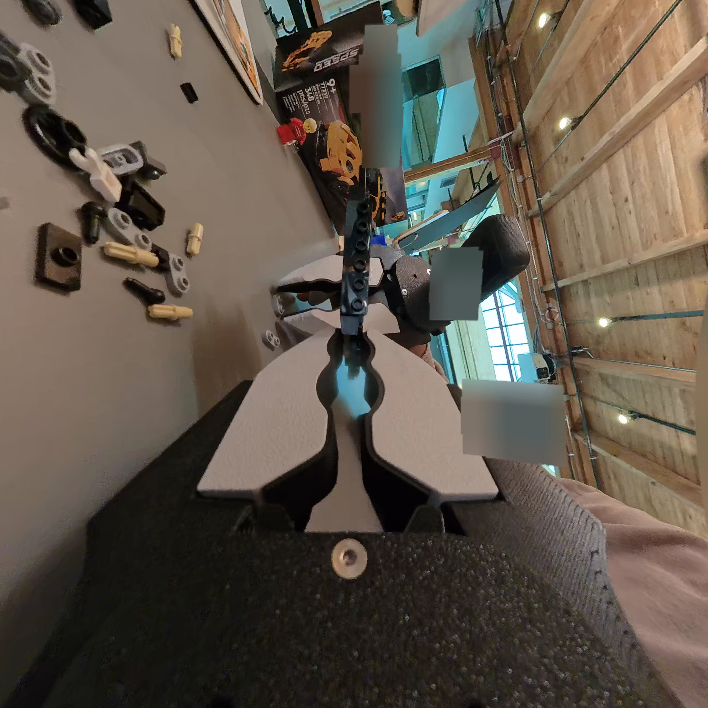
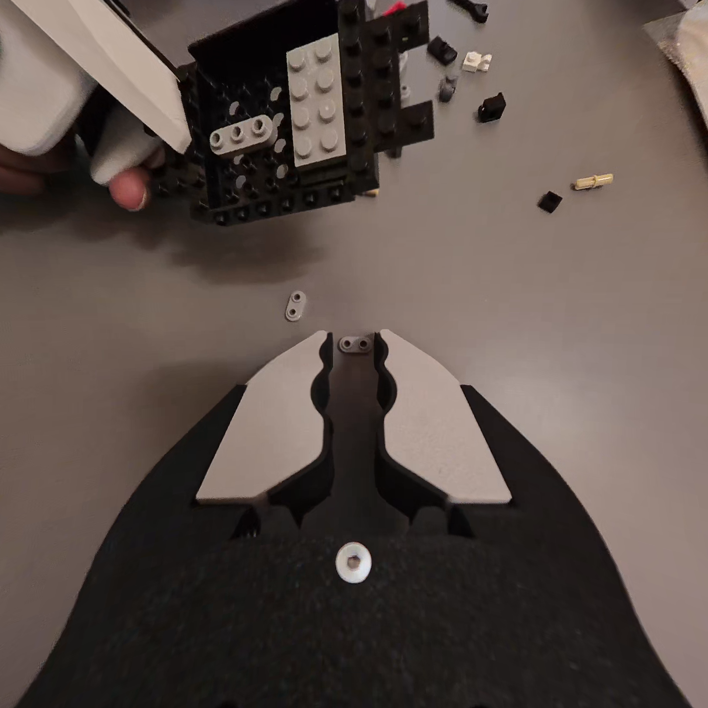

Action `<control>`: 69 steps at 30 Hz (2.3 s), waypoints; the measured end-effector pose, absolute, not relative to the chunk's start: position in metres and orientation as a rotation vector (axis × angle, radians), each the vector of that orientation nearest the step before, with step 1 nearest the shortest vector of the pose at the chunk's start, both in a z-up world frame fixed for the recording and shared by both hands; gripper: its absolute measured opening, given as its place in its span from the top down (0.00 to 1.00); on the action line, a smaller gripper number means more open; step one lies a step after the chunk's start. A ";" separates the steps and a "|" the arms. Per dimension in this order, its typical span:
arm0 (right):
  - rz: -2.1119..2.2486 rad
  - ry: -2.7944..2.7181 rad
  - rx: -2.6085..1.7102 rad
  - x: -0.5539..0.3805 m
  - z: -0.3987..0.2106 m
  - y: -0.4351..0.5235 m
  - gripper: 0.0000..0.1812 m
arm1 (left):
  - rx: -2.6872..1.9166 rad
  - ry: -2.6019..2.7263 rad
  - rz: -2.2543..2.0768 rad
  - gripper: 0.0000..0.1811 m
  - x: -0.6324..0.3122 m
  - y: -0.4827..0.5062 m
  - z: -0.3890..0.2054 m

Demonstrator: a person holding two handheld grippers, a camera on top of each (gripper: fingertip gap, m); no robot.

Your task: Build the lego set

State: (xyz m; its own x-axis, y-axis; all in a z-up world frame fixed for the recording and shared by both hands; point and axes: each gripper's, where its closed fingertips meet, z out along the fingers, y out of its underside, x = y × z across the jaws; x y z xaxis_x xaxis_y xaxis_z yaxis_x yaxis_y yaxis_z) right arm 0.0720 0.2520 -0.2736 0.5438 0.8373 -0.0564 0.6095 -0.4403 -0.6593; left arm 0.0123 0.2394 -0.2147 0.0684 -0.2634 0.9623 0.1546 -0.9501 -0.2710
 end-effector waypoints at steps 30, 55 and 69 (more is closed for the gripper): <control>0.465 -1.447 -1.825 0.104 -0.174 0.191 0.92 | -2.098 0.243 -2.146 0.95 0.041 0.188 -0.212; 0.529 -2.430 -1.461 0.055 -0.204 0.147 0.92 | -2.131 0.400 -2.301 0.95 0.054 0.150 -0.209; 0.568 -2.556 -1.423 0.055 -0.207 0.138 0.91 | -2.127 0.391 -2.401 0.95 0.056 0.142 -0.205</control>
